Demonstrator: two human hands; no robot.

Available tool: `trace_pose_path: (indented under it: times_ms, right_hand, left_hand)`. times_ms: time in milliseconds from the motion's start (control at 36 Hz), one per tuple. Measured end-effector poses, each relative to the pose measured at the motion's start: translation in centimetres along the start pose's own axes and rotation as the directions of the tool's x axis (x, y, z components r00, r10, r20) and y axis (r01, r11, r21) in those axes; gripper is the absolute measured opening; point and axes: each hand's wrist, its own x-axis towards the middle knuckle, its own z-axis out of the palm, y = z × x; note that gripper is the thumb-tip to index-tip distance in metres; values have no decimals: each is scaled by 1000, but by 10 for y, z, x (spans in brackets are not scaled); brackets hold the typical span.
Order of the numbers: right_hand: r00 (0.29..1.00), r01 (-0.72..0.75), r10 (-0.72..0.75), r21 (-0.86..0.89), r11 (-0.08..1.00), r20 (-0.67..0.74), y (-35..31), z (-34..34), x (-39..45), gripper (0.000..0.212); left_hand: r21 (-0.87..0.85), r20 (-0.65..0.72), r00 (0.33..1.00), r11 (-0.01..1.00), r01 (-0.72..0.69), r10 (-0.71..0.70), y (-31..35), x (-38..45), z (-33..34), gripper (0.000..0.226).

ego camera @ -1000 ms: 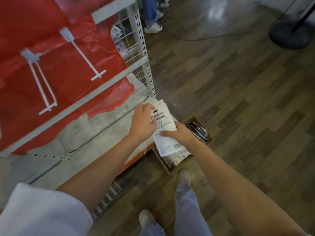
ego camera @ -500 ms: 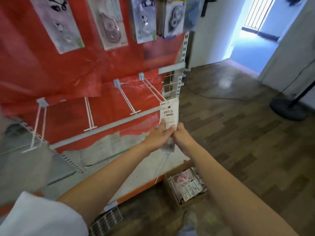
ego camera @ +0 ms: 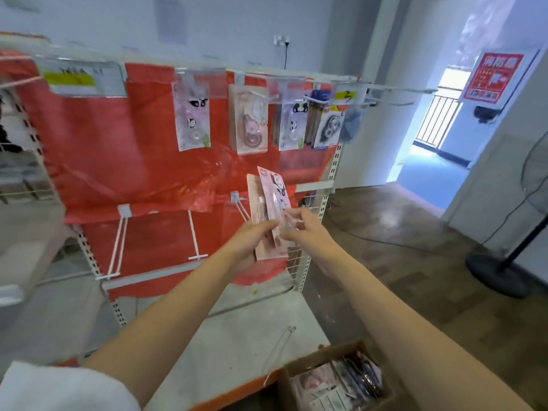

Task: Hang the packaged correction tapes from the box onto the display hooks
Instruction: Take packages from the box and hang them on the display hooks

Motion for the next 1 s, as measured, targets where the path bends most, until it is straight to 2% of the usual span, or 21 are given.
trace_pose_path:
  times_ms: [83,194,250,278,361,444,556,639,750,889,1000]
  right_hand:
    - [997,10,-8,17,1000,-82,-11,-1,6,38]
    - [987,-69,76,53,996,-139,-19,4,12,69]
    - [991,-115,120,79,990,-57,-28,7,10,79]
    - [992,-126,127,93,988,-7,-30,8,9,75]
    - [994,-104,99,140,985,44,-37,11,9,36]
    - [993,-109,116,209,972,-22,-42,9,14,44]
    - [988,-96,133,351,931,-84,-46,6,16,36]
    - [986,-74,121,360,930,-110,-45,5,17,33]
    - [991,-57,98,358,932,-96,-45,7,15,38]
    - [991,-59,91,303,951,-93,-48,14,13,29]
    - [996,-90,93,277,957,4,-54,29,6,30]
  left_hand:
    - [-2,-61,998,999,-36,36,12,-8,-11,22]
    - [11,-115,990,997,-75,76,24,-16,-24,22]
    - [-7,-128,987,995,-98,97,30,-20,-30,18]
    - [-12,-133,985,994,-111,108,33,-23,-32,17]
    - [13,-167,976,990,-137,137,41,-25,-40,22]
    - [53,-217,964,988,-148,156,48,-28,-52,22]
    - [47,-247,954,985,-165,171,57,-34,-67,45]
    - [15,-242,953,983,-184,182,66,-38,-73,29]
    - [17,-222,953,978,-207,206,71,-38,-78,21]
    - [41,-193,955,975,-220,224,68,-36,-75,16]
    - [-7,-139,963,972,-236,233,60,-37,-64,38]
